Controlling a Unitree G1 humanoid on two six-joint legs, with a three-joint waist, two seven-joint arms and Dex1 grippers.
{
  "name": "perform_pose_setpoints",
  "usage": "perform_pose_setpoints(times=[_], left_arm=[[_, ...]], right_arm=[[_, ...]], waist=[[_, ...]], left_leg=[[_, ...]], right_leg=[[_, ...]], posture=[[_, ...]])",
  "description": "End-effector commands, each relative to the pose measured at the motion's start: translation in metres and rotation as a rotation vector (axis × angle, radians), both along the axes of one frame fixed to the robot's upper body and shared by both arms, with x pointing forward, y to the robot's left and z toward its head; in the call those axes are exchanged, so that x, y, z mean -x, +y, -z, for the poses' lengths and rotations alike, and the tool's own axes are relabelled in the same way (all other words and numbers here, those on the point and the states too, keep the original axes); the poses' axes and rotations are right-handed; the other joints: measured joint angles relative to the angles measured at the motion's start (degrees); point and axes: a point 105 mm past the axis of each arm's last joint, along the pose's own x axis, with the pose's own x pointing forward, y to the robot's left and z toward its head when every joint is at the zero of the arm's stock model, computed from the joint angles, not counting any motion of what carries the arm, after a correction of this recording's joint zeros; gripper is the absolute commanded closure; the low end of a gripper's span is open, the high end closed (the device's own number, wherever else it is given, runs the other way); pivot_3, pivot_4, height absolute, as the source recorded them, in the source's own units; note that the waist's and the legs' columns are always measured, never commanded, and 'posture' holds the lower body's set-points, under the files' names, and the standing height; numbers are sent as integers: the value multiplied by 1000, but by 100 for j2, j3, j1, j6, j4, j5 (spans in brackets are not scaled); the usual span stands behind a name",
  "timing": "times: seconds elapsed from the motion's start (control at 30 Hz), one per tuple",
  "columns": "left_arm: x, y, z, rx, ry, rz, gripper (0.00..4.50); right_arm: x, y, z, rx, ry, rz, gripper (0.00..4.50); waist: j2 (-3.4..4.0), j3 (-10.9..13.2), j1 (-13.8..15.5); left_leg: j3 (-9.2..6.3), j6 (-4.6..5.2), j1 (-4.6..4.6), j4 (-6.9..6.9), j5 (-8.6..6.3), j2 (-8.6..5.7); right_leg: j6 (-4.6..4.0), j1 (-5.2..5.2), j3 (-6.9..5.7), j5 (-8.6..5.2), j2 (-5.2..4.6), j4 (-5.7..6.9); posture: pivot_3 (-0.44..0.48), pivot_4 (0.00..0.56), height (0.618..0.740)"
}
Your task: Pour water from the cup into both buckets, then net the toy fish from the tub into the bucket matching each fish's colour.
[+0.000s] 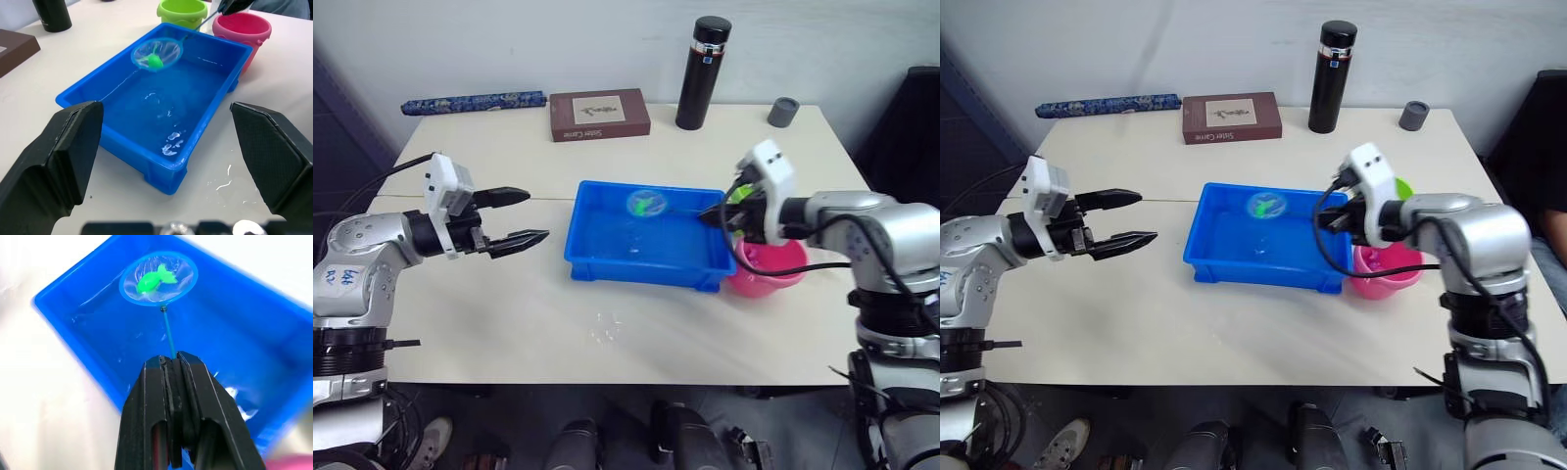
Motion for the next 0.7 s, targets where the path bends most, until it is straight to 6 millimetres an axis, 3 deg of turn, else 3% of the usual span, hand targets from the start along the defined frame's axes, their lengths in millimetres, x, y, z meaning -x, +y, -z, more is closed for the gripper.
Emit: perform_pose_setpoints(times=[0.03, 0.27, 0.4, 0.57, 0.7], left_arm=[[-2, -3, -13, 5, -49, 20, 33], [-8, -8, -18, -2, -64, 44, 33], [-11, -9, -16, -7, -60, 55, 33], [-15, -13, -15, -5, -60, 69, 33], [-17, -16, -14, -6, -57, 84, 33]], right_arm=[[0, -23, -23, -12, -94, 74, 4500], [-12, -78, -39, 56, -188, 288, 4500], [-15, -113, -32, 198, -227, 406, 4500], [-13, -125, -19, 329, -262, 438, 4500], [-10, -124, -15, 487, -351, 417, 4500]], waist=[[0, 0, -12], [0, 0, -28], [0, 0, -12], [0, 0, -13], [1, 0, -11]], left_leg=[[1, 1, 0, -1, -1, 0], [4, 1, 1, -4, -1, 1], [5, 1, 0, -6, -1, 0], [6, 2, 0, -5, 0, 0], [6, 1, 0, -6, 0, 1]], right_leg=[[0, 0, 0, 0, 0, -2], [0, -2, 1, 0, 2, -1], [0, -2, 1, 0, 2, -5], [2, -1, 2, 1, 2, -5], [2, -2, 1, 1, 5, -4]], posture=[[0, 150, 740], [0, 150, 740], [0, 150, 740], [0, 150, 740], [0, 150, 740]])
